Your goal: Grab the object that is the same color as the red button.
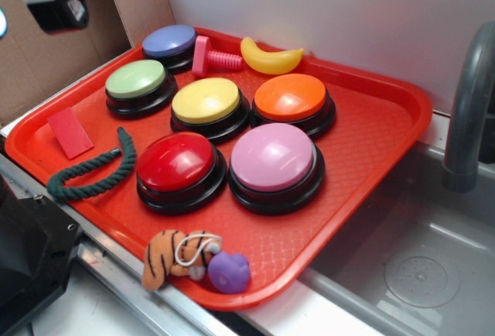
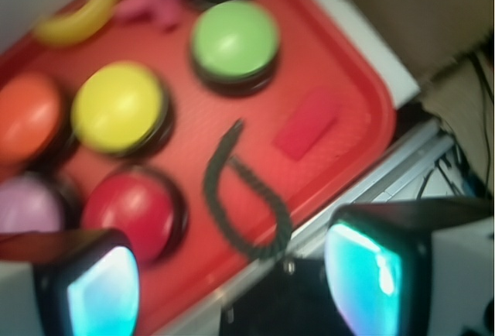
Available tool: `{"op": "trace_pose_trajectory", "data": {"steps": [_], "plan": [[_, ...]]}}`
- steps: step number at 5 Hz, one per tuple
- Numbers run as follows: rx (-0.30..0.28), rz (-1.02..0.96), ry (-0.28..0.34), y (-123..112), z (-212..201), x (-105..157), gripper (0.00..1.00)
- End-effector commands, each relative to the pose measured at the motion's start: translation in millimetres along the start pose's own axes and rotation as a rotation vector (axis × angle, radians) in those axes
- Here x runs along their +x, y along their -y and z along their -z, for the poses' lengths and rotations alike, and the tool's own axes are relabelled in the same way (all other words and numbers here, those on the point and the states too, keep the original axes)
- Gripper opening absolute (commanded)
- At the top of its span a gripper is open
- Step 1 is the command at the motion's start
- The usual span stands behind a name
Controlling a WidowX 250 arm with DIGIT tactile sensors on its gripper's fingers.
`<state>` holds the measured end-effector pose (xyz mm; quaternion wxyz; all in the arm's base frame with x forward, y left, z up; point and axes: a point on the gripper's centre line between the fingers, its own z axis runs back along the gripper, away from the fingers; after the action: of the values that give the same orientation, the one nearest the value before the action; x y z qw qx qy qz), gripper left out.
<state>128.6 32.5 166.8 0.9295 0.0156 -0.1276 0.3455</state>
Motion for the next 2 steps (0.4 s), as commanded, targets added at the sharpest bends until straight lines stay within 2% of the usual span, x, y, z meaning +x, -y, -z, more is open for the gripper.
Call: {"op": "trace_pose_trajectory", "data": {"steps": [1,2], "plan": [[0.006,-0.200,0.122,-27,44,28,1.00],[-0.018,-0.217,0.129,-36,60,37,1.00]]}}
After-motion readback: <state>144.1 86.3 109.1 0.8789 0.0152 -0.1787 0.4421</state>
